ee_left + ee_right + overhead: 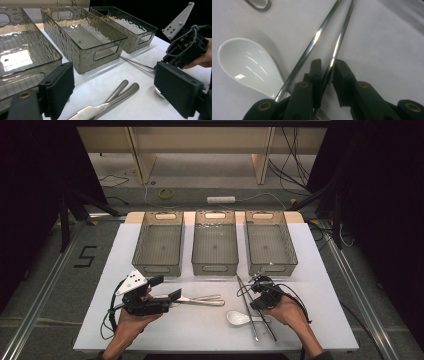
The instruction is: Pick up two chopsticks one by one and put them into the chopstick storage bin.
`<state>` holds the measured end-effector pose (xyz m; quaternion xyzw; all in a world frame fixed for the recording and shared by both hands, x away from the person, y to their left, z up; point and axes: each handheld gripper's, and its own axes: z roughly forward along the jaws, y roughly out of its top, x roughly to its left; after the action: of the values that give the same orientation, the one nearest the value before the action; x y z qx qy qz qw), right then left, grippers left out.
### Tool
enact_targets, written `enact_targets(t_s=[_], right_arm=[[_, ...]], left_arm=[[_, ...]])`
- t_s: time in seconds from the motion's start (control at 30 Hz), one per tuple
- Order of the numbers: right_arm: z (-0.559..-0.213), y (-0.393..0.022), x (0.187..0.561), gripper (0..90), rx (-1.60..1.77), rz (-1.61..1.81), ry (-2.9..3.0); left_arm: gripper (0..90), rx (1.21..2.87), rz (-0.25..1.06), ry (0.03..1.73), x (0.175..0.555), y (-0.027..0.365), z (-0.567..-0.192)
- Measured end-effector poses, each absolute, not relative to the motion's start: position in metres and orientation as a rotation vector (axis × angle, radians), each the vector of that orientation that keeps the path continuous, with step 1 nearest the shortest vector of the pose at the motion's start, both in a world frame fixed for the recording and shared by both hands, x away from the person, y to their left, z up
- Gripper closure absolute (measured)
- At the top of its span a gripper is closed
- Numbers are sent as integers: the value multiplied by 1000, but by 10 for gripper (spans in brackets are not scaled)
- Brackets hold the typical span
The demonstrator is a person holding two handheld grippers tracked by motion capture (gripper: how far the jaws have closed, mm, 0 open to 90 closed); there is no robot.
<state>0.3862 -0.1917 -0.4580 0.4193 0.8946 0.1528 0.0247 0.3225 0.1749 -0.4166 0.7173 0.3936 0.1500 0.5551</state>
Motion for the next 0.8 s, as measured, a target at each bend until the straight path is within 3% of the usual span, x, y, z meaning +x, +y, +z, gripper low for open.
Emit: enact_targets(t_s=[0.27,0.33,0.8], right_arm=[[-458,-196,389,805,1321,476,2759],[-458,-198,389,848,1337,483,2751],[-449,-198,385,866,1252,483,2769]], left_arm=[[159,1696,355,929,322,175,-416],[159,1695,355,929,322,175,-416],[159,1696,355,927,322,175,-416]])
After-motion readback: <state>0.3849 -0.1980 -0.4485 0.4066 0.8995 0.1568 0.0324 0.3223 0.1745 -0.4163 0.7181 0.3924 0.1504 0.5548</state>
